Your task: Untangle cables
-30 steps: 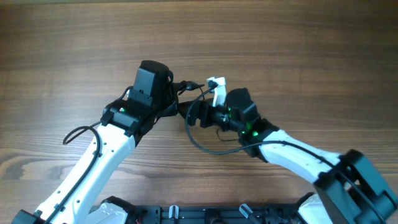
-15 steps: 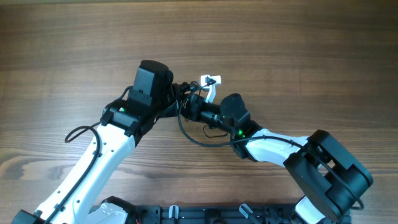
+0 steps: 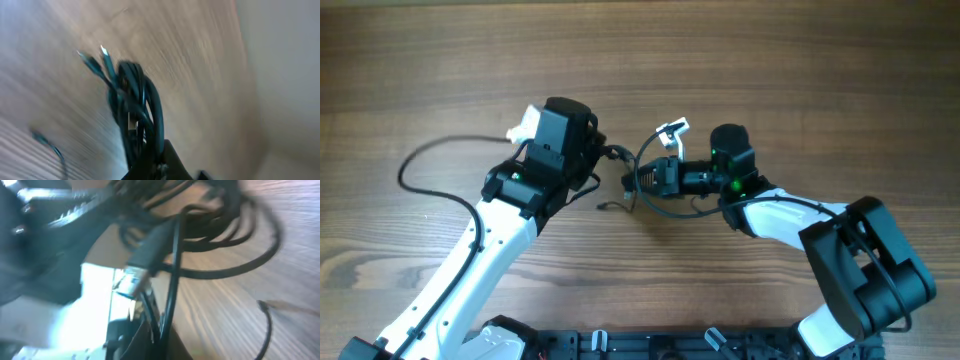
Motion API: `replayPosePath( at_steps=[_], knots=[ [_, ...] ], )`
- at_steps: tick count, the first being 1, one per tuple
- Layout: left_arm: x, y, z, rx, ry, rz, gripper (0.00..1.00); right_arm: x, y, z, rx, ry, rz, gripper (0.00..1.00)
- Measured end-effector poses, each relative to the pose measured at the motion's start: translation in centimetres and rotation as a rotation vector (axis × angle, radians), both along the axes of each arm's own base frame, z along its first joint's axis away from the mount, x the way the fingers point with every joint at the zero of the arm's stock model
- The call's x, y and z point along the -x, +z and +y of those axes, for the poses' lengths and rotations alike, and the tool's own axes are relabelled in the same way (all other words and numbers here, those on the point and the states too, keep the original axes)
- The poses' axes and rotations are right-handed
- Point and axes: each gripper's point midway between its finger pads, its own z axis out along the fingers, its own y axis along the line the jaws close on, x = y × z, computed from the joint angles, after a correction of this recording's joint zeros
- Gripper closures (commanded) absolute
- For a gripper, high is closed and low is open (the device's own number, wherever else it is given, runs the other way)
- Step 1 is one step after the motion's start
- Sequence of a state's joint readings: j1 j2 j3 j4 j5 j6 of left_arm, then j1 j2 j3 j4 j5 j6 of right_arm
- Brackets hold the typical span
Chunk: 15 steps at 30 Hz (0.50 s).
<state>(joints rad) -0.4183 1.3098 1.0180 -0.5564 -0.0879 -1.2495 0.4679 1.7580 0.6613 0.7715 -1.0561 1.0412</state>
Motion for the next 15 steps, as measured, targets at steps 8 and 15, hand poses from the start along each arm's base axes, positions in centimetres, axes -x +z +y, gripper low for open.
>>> replayPosePath(
  at_steps=[8, 15],
  knots=[
    [1.1, 0.5, -3.9, -0.328, -0.604, -0.165, 0.96, 0.1, 3.7, -0.8, -0.122, 0.060, -0.065, 0.95],
    [1.6, 0.9, -5.5, -0.415, -0.840, -0.263, 0.96, -3.9, 3.0, -4.9, -0.100, -0.093, -0.019, 0.95]
  ],
)
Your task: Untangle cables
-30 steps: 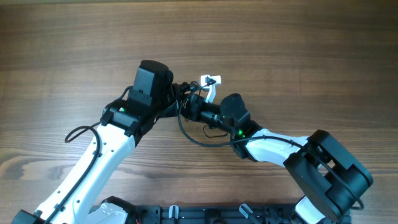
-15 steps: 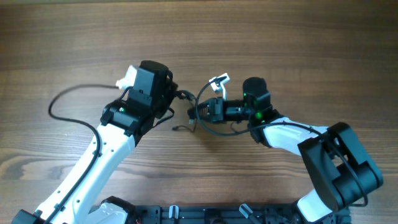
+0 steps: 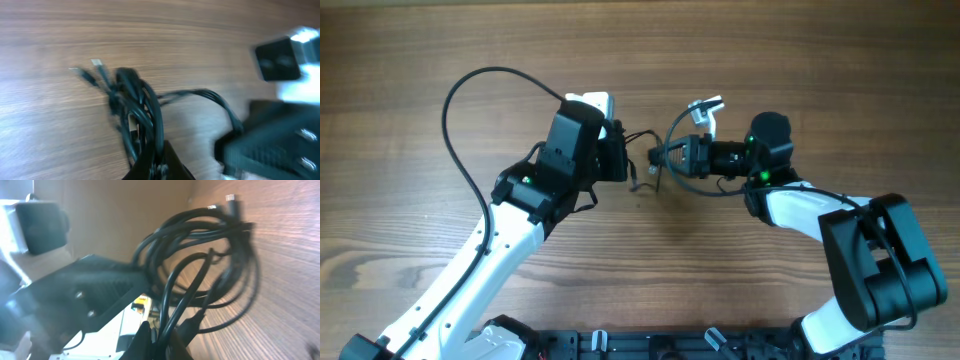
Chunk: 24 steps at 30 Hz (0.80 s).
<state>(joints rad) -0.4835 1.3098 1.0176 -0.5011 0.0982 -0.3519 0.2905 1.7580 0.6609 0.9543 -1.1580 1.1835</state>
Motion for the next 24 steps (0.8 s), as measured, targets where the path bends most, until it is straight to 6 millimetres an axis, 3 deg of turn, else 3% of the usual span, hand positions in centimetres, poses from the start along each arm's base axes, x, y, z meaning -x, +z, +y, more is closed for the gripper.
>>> replayPosePath(
  at_steps=[4, 10, 12, 13, 14, 15, 18, 21, 24],
  knots=[
    [1.0, 1.3, -2.8, 0.098, -0.170, -0.018, 0.96, 0.3, -0.7, 0.8, 0.021, 0.000, 0.009, 0.95],
    [4.2, 2.7, -6.1, 0.238, -0.425, 0.009, 0.96, 1.1, -1.1, 2.8, 0.048, 0.005, -0.060, 0.94],
    [5.3, 3.3, -6.9, 0.286, -0.505, 0.016, 0.96, 0.8, -0.9, 2.8, 0.046, -0.010, -0.082, 0.69],
    [5.6, 3.4, -7.1, 0.298, -0.524, 0.017, 0.96, 0.8, -0.8, 2.8, 0.044, -0.011, -0.097, 0.33],
    [6.0, 3.7, -7.3, 0.319, -0.550, 0.022, 0.96, 0.8, -0.7, 2.8, 0.044, -0.010, -0.103, 0.12],
    [6.2, 3.9, -7.4, 0.332, -0.563, 0.025, 0.96, 0.6, -0.7, 2.6, 0.045, -0.013, -0.109, 0.00],
    [5.2, 4.3, -6.1, 0.364, -0.537, 0.020, 0.96, -0.3, -0.6, 0.7, 0.041, -0.026, -0.127, 0.00],
    [2.3, 4.5, -2.3, 0.394, -0.397, 0.021, 0.96, -2.2, -0.4, -3.2, 0.039, -0.077, -0.170, 0.00],
    [1.0, 5.5, 0.5, 0.475, -0.337, 0.023, 0.96, -3.7, -0.2, -7.6, 0.053, -0.128, -0.284, 0.00]
  ],
)
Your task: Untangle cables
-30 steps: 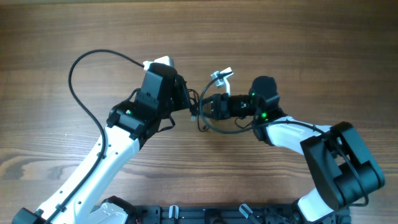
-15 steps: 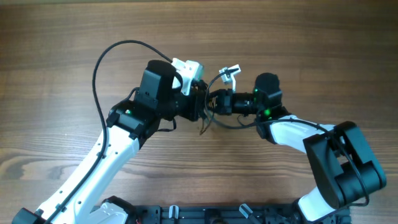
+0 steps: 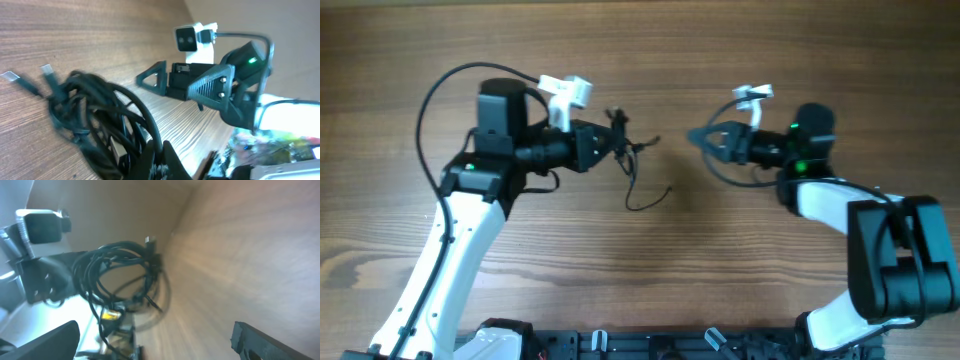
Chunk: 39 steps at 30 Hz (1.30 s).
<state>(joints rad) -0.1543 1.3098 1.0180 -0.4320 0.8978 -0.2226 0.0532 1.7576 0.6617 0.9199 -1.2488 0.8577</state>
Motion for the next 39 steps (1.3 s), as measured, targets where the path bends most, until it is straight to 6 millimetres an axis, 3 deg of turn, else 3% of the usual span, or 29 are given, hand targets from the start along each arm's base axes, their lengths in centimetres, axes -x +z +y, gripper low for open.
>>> replayPosePath(
  at_steps=[2, 3, 7, 12, 16, 17, 18, 20, 21, 22, 24, 27, 28, 29, 34, 39],
  knots=[
    [0.8, 1.9, -0.2, 0.106, -0.080, -0.015, 0.96, -0.5, 0.1, -2.0, 0.013, -0.026, -0.063, 0.00],
    [1.2, 2.4, -0.4, 0.134, -0.109, -0.022, 0.96, -0.4, 0.1, -1.9, 0.016, -0.014, -0.084, 0.00],
    [4.6, 5.2, -1.6, 0.303, -0.317, -0.010, 0.96, 1.0, 0.9, 0.4, 0.014, 0.068, -0.168, 0.00],
    [7.4, 6.6, -2.9, 0.387, -0.464, 0.018, 0.96, 3.1, 5.9, 2.4, -0.033, 0.154, -0.501, 0.00],
    [9.5, 6.8, -4.8, 0.397, -0.559, 0.040, 0.96, 4.7, 7.0, 4.0, -0.075, 0.216, -0.466, 0.00],
    [9.7, 6.7, -5.1, 0.395, -0.566, 0.044, 0.96, 5.2, 7.0, 4.7, -0.082, 0.238, -0.451, 0.05],
    [9.9, 6.6, -5.4, 0.388, -0.573, 0.046, 0.96, 5.9, 7.0, 5.5, -0.090, 0.266, -0.439, 0.18],
    [10.3, 6.3, -6.2, 0.370, -0.580, 0.050, 0.96, 7.5, 6.9, 7.2, -0.104, 0.334, -0.420, 0.65],
    [10.4, 6.1, -6.4, 0.362, -0.581, 0.051, 0.96, 8.0, 6.9, 7.7, -0.107, 0.355, -0.414, 0.83],
    [10.4, 6.0, -6.6, 0.352, -0.576, 0.050, 0.96, 8.2, 6.9, 7.8, -0.108, 0.364, -0.412, 0.95],
    [10.2, 5.7, -6.8, 0.337, -0.564, 0.045, 0.94, 8.2, 6.8, 7.7, -0.105, 0.367, -0.411, 0.96],
    [9.6, 5.3, -6.9, 0.308, -0.529, 0.040, 0.73, 7.2, 6.6, 6.8, -0.097, 0.336, -0.356, 0.96],
    [9.2, 5.0, -6.9, 0.289, -0.505, 0.034, 0.42, 6.5, 6.2, 6.1, -0.092, 0.312, -0.310, 0.96],
    [8.4, 4.4, -6.9, 0.258, -0.464, 0.028, 0.00, 5.3, 5.2, 5.2, -0.082, 0.272, -0.195, 0.96],
    [4.8, 1.8, -5.6, 0.114, -0.248, 0.039, 0.00, 0.1, -0.3, 1.9, -0.046, -0.018, 0.247, 0.96],
    [1.8, -0.6, -3.9, -0.002, -0.002, 0.128, 0.00, -0.4, -0.7, 1.7, -0.035, -0.055, 0.253, 0.95]
  ],
)
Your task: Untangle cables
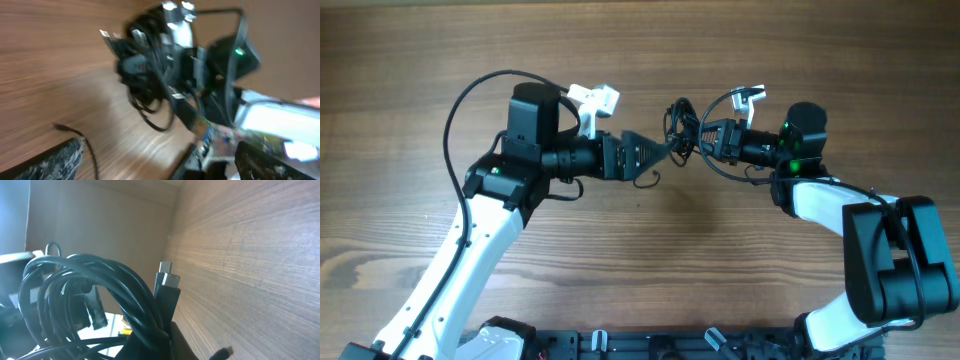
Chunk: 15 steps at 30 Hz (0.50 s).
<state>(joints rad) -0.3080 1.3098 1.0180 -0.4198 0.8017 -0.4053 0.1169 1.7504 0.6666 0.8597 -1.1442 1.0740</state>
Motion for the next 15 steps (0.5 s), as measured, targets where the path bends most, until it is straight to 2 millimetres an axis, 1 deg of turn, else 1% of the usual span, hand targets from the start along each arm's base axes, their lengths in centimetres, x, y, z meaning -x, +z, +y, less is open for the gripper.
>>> replayPosePath(
  at_steps=[3, 4, 6, 8, 10, 12, 13, 14, 15],
  knots=[
    [-1.7, -1.3, 1.2, -0.082, 0.119, 0.001, 0.00, 0.5, -0.1, 0.1, 0.024, 0.038, -0.086, 0.95],
    [-2.0, -1.4, 1.2, -0.086, 0.128, -0.002, 0.00, 0.6, -0.2, 0.1, 0.036, 0.043, -0.112, 0.95],
    [-3.0, -1.1, 0.6, -0.051, 0.116, -0.034, 0.00, 0.7, -0.7, 0.1, 0.062, 0.053, -0.158, 0.96],
    [-3.4, -0.6, -0.3, -0.009, 0.079, -0.058, 0.00, 0.7, -0.9, 0.3, 0.085, 0.055, -0.207, 0.95],
    [-3.3, -0.6, -1.2, 0.017, 0.040, -0.067, 0.00, 0.8, -1.0, 0.7, 0.098, 0.059, -0.238, 0.96],
    [-2.9, -1.2, -2.3, 0.021, 0.002, -0.048, 0.02, 1.0, -1.3, 1.6, 0.112, 0.070, -0.251, 0.96],
    [-2.5, -1.9, -3.0, 0.016, -0.018, -0.030, 0.08, 1.2, -1.5, 1.9, 0.120, 0.073, -0.249, 0.96],
    [-2.1, -3.1, -3.7, -0.005, -0.033, 0.006, 0.20, 1.3, -1.6, 2.3, 0.125, 0.076, -0.255, 0.95],
    [-1.9, -4.0, -3.9, -0.028, -0.029, 0.033, 0.36, 1.3, -1.6, 2.3, 0.126, 0.077, -0.257, 0.96]
  ],
)
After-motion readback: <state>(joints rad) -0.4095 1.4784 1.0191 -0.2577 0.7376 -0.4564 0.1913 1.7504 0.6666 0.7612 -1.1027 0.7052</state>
